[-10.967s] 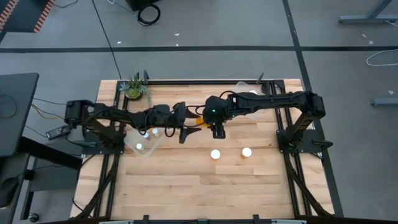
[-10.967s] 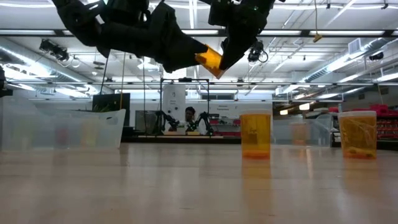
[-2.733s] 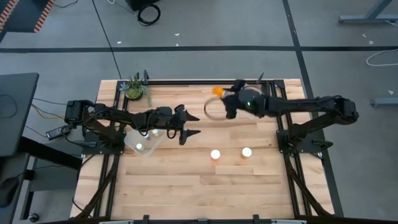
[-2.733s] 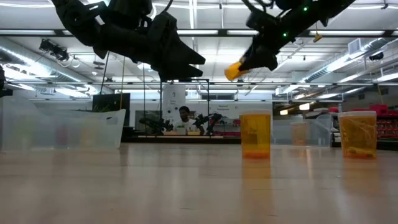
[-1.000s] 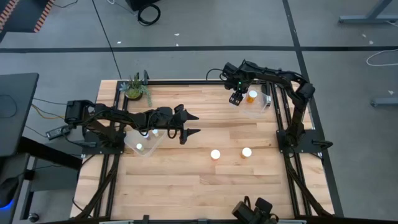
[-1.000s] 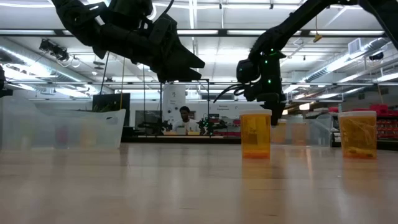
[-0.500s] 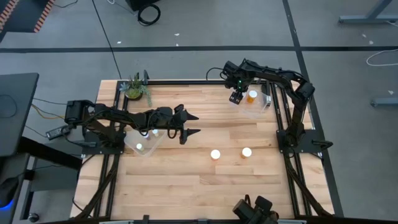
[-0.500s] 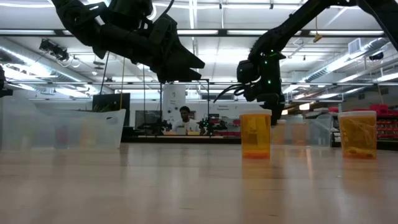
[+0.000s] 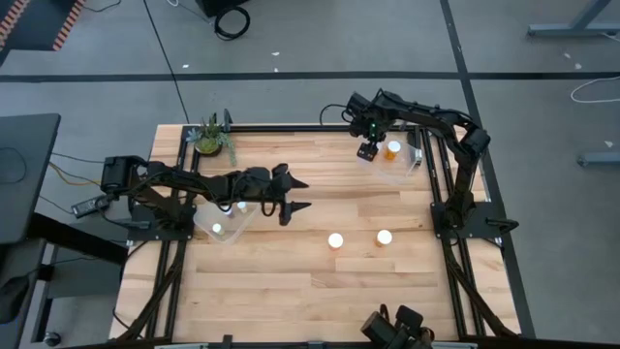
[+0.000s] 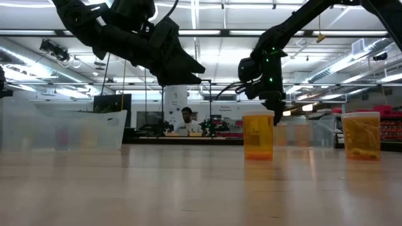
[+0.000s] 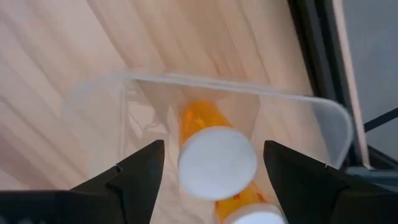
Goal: Pick and place medicine bottles into bin by pill shape (circle, oval)
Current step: Adjust the large orange pill bottle in the right transparent bin, then put the orange pill bottle into the right transparent bin
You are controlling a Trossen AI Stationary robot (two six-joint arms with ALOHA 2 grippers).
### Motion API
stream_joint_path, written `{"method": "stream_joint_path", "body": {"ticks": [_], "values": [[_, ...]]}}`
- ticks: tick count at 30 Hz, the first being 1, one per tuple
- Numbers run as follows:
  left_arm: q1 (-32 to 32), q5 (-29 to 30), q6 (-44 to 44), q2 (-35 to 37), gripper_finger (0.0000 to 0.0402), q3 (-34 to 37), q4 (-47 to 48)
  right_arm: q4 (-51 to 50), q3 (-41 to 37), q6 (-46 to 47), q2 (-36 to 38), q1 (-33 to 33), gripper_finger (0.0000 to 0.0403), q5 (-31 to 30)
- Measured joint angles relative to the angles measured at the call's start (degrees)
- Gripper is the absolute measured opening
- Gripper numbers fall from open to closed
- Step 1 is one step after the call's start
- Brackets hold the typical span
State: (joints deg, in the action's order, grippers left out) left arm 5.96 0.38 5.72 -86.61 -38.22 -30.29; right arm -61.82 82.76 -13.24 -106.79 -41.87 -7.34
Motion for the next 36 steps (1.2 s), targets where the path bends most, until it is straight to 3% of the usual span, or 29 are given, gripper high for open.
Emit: {"method": "stream_joint_path", "body": {"ticks": [9, 15, 19, 28, 36], "values": [[0.02, -0.11, 0.01, 0.00, 0.0293, 0.00, 7.73, -10.21, 7.76, 4.54, 0.10, 5.01, 0.0282, -0.25], [-0.86, -0.58, 0.11, 0.00, 0.0293, 0.00, 10.95, -11.81, 9.12, 5.95, 0.12, 14.25, 0.0282, 0.50], [-1.88, -0.63, -0.04, 0.00, 0.0293, 0.00, 13.02, -11.78, 9.12, 1.49, 0.12, 22.69, 0.0282, 3.94], [-2.73, -0.61, -1.68, 1.77, 0.0293, 0.02, 15.74, -2.90, 6.84, -1.70, 0.16, 42.04, 0.0282, 5.74], [-2.73, 1.61, -1.92, 6.44, 0.0293, 0.00, 22.45, 4.52, 3.70, 1.06, 0.16, 50.79, 0.0282, 5.35]]}}
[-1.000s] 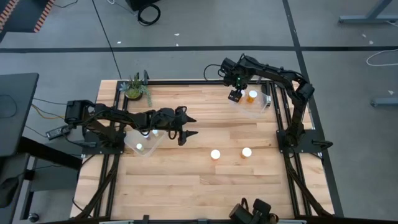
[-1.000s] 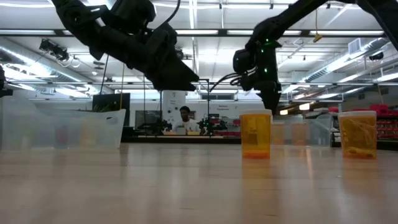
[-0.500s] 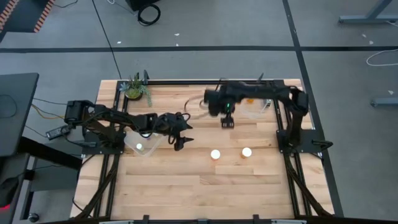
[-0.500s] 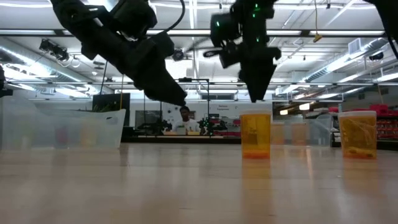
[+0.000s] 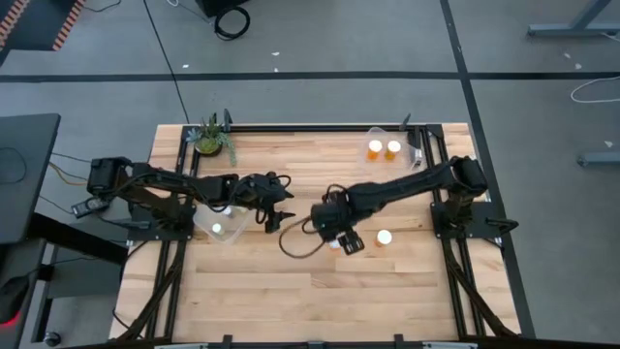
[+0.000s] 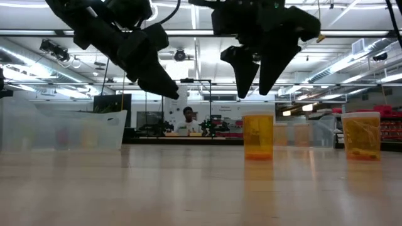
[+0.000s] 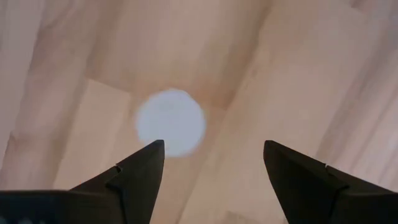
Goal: Pick and place medicine bottles into bin by pill shape (circle, oval)
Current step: Put the orange pill bottle into the right transparent bin
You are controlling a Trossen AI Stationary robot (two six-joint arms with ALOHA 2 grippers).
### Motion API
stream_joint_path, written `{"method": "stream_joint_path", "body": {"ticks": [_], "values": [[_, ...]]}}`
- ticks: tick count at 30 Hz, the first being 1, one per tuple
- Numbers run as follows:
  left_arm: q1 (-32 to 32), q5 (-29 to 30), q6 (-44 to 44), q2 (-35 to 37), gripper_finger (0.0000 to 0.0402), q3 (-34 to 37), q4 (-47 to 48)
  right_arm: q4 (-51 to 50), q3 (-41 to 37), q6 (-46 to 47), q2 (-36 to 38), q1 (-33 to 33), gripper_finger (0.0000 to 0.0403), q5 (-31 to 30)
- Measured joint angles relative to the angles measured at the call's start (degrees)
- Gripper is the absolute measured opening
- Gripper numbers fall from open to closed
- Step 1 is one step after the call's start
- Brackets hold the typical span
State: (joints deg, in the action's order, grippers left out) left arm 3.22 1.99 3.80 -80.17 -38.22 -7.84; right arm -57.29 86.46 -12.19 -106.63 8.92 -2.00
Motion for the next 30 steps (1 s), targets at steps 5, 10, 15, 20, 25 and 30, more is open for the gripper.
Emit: {"method": "stream_joint_path", "body": {"ticks": [5, 10, 15, 20, 25, 30], "values": [[0.02, 1.85, 0.04, 0.99, 0.0293, 0.00, 3.43, 3.76, -2.44, -0.30, 0.00, 2.76, 0.0282, -1.24], [0.00, 1.87, 0.76, 1.21, 0.0293, 0.02, 4.81, 7.10, -4.36, -1.98, 0.00, 4.41, 0.0283, -1.17], [0.00, 1.87, 1.37, 1.21, 0.0293, 0.02, 4.57, 9.13, -6.16, -2.77, 0.00, 4.82, 0.0283, -1.16], [0.02, 1.87, 1.55, 1.21, 0.0293, 0.02, 4.51, 10.57, -7.44, -2.84, 0.00, 4.78, 0.0283, -2.16], [0.02, 1.87, 1.59, 1.21, 0.0293, 0.02, 4.53, 11.60, -8.36, -2.86, 0.00, 4.75, 0.0283, -3.09], [0.02, 1.87, 1.59, 1.21, 0.0293, 0.02, 4.68, 14.39, -11.55, -2.87, 0.00, 4.67, 0.0283, -3.06]]}}
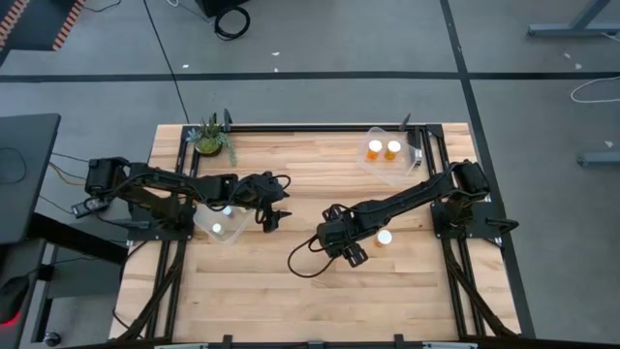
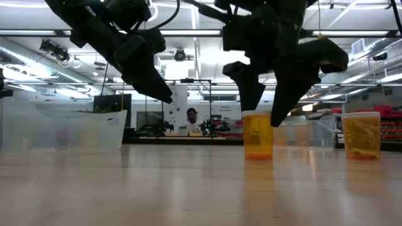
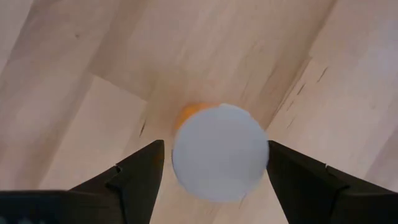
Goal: Pick and place medicine bottles into bin by pill shape (circle, oval)
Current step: Put the orange pill bottle into the right transparent bin
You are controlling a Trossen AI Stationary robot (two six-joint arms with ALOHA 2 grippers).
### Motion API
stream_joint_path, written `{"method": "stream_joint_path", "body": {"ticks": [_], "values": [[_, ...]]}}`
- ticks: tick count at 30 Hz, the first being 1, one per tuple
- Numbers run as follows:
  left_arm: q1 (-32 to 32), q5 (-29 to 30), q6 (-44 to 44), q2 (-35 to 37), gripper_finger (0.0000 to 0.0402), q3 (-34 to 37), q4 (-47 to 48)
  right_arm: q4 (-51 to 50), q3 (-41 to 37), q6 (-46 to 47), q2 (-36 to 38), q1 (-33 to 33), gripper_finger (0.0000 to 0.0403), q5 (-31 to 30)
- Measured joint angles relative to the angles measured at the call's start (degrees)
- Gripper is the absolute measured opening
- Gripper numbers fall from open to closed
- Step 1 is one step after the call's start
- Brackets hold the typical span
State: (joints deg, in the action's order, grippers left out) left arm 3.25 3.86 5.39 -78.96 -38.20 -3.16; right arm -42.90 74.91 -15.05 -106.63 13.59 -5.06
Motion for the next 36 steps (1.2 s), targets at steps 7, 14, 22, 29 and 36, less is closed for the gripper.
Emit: {"method": "stream_joint_path", "body": {"ticks": [7, 14, 22, 29, 36], "values": [[0.00, 0.00, 0.05, 0.00, 0.0293, 0.00, 0.05, 2.90, -1.37, 0.10, 0.00, -0.09, 0.0282, 0.13], [0.00, 0.00, 0.02, 0.00, 0.0293, 0.00, 0.03, 3.32, -1.37, 0.26, 0.00, -0.09, 0.0236, 0.21], [0.00, 0.07, -0.04, 0.00, 0.0293, 0.00, 0.02, 0.36, 0.35, -0.63, -0.04, -0.25, 0.0225, -0.78], [0.00, 0.22, -0.02, -0.02, 0.0293, 0.00, 0.18, -9.10, 1.62, -0.19, 3.34, -4.68, 0.0224, -4.43], [0.00, 0.24, -0.04, -0.02, 0.0293, 0.00, 0.37, -10.08, -1.45, 0.37, 13.26, -12.64, 0.0227, -4.46]]}}
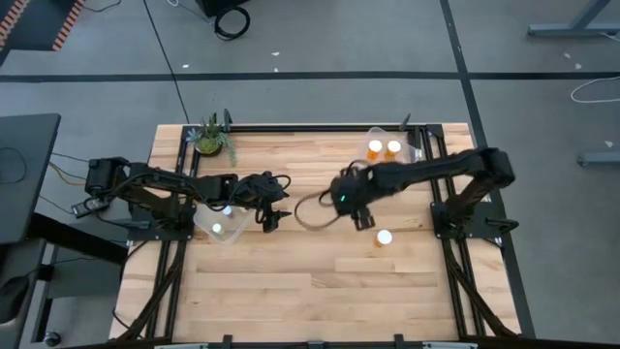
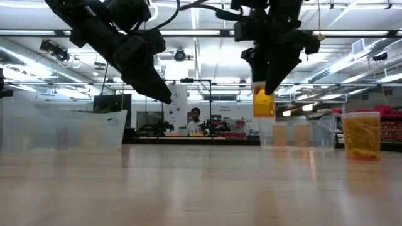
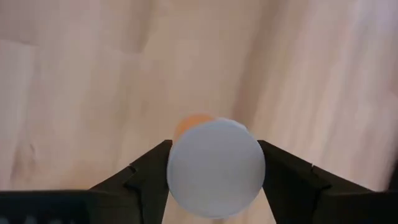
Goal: Pick and place medicine bottles into bin by pill shape (circle, oval)
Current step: Put the orange pill bottle into the right transparent bin
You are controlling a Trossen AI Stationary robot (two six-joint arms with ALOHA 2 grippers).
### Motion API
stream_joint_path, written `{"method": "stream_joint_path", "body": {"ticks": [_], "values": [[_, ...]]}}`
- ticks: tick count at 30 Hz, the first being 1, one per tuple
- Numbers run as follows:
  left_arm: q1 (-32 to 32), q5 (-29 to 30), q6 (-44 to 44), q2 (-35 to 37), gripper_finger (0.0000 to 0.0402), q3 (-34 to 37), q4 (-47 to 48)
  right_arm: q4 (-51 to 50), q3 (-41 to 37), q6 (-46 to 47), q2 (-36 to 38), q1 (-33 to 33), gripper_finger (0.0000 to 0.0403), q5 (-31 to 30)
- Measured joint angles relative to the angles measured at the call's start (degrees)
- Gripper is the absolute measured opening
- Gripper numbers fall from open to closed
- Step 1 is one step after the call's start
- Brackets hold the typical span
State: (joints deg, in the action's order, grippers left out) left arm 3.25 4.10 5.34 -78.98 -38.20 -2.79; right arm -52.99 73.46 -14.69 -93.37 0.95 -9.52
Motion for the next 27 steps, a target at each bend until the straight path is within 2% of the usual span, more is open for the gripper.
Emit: {"method": "stream_joint_path", "body": {"ticks": [11, 20, 27], "values": [[0.07, 0.42, 0.02, 0.00, 0.0293, 0.00, 0.03, -0.07, -6.63, 1.87, 14.30, -16.36, 0.0228, 0.11], [0.07, 0.42, 0.02, 0.00, 0.0293, 0.00, 0.03, -0.85, -11.12, 3.37, 14.63, -31.98, 0.0228, 0.15], [0.07, 0.43, 0.04, 0.00, 0.0293, 0.00, 0.04, 1.57, -16.57, 3.99, 14.72, -37.89, 0.0228, 2.27]]}}
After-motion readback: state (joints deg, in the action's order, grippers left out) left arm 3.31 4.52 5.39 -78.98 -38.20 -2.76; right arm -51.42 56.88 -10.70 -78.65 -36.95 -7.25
